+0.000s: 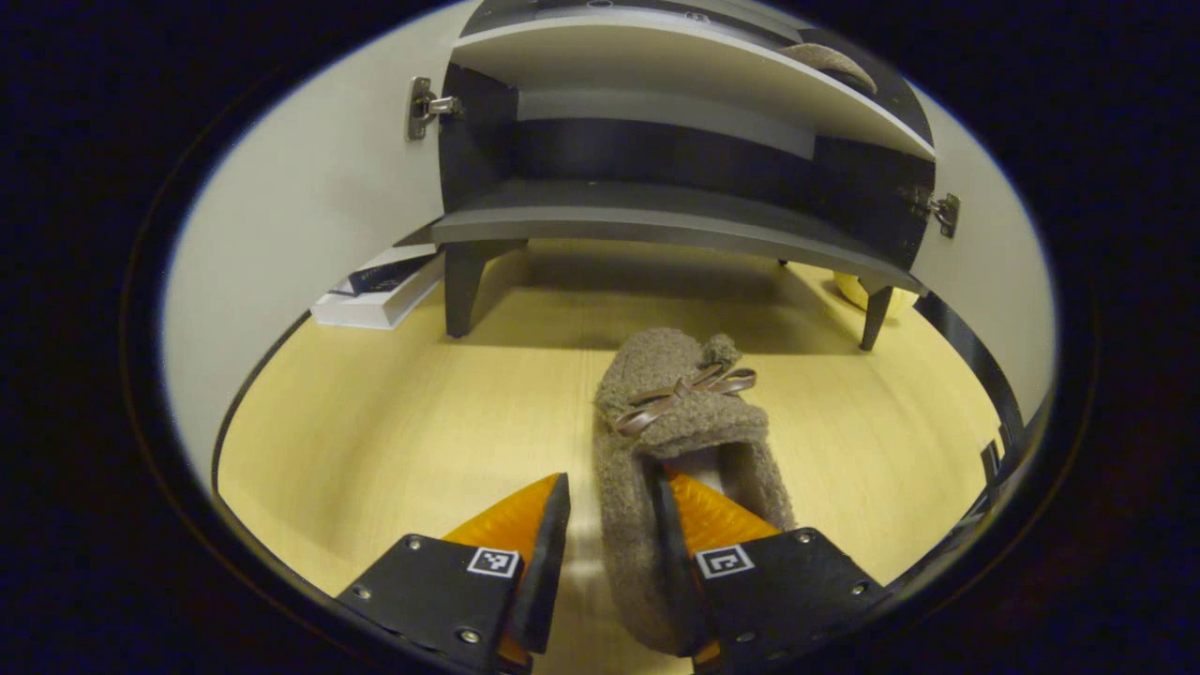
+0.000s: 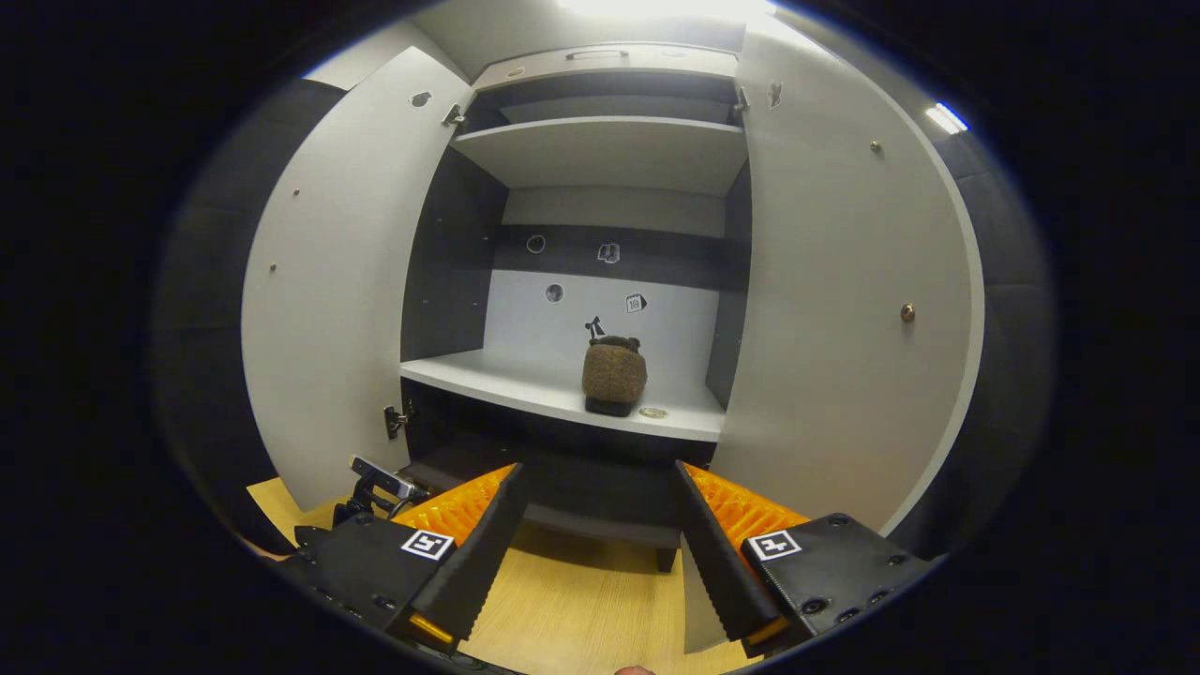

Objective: Grab one shoe with the right hand and put it into the shoe cabinet, grab the other shoe with the left hand and put it into the shoe cabinet; then close the right door with the right hand and the left door with the left hand.

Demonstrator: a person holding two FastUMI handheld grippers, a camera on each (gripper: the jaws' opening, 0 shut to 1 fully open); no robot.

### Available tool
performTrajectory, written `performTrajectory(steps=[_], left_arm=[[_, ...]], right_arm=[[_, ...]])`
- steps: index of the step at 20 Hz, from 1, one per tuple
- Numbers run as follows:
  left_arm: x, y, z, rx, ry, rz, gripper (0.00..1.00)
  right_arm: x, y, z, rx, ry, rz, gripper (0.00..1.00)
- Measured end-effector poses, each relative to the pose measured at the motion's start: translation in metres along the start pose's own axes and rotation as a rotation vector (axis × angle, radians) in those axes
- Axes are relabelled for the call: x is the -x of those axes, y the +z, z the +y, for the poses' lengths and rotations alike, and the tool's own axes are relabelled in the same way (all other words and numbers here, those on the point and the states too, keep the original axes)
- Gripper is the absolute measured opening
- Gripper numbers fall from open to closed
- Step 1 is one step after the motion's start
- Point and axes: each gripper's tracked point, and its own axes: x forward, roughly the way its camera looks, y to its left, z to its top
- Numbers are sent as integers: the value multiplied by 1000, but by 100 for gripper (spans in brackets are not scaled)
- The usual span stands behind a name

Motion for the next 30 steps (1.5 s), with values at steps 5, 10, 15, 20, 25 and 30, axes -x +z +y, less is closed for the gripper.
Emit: performTrajectory(steps=[5,10,15,20,25,30], left_arm=[[1,3,5,26,6,10,8],[10,22,14,54,41,-53,2],[27,37,16,51,43,-105,2],[46,61,21,46,45,-214,2],[69,96,27,51,42,-339,2],[81,132,29,73,39,-447,2]], right_arm=[[3,0,2,-26,24,-2,98],[5,1,3,-31,41,-4,98],[10,4,5,-34,48,-17,98],[18,5,5,-25,45,-25,98],[26,6,1,-25,39,-30,98],[29,6,2,-33,35,-31,98]])
